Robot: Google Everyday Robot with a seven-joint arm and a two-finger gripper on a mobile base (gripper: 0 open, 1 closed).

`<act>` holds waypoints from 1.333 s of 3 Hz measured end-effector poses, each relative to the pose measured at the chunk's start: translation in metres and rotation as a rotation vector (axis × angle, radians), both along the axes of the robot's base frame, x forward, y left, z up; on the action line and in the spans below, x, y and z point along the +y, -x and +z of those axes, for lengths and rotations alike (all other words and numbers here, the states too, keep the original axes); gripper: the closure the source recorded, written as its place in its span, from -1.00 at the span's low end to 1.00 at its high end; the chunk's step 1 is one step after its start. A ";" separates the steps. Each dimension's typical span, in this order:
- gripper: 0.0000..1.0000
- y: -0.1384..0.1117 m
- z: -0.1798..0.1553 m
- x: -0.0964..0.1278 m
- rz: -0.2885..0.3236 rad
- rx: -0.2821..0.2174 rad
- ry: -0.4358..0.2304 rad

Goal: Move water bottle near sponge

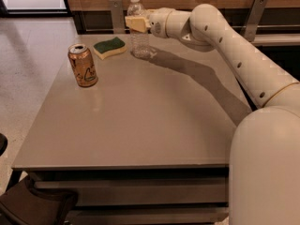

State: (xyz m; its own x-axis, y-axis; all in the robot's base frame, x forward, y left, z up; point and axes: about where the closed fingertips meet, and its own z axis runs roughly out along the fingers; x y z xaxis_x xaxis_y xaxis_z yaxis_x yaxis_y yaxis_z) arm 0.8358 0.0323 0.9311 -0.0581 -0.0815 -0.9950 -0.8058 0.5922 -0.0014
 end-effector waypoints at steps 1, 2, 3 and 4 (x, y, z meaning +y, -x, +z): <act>1.00 0.002 -0.004 0.001 -0.008 0.001 -0.011; 1.00 0.002 -0.003 0.001 -0.008 0.001 -0.011; 1.00 0.002 -0.003 0.001 -0.008 0.001 -0.011; 0.48 0.002 -0.002 0.001 -0.007 0.002 -0.011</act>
Offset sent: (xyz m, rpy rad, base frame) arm -0.0273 -0.0065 -0.0291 0.1121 0.0138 -0.0946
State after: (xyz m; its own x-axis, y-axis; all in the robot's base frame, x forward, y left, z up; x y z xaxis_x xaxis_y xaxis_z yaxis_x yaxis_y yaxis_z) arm 0.8339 0.0333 0.9288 -0.0602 -0.0699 -0.9957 -0.8014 0.5981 0.0064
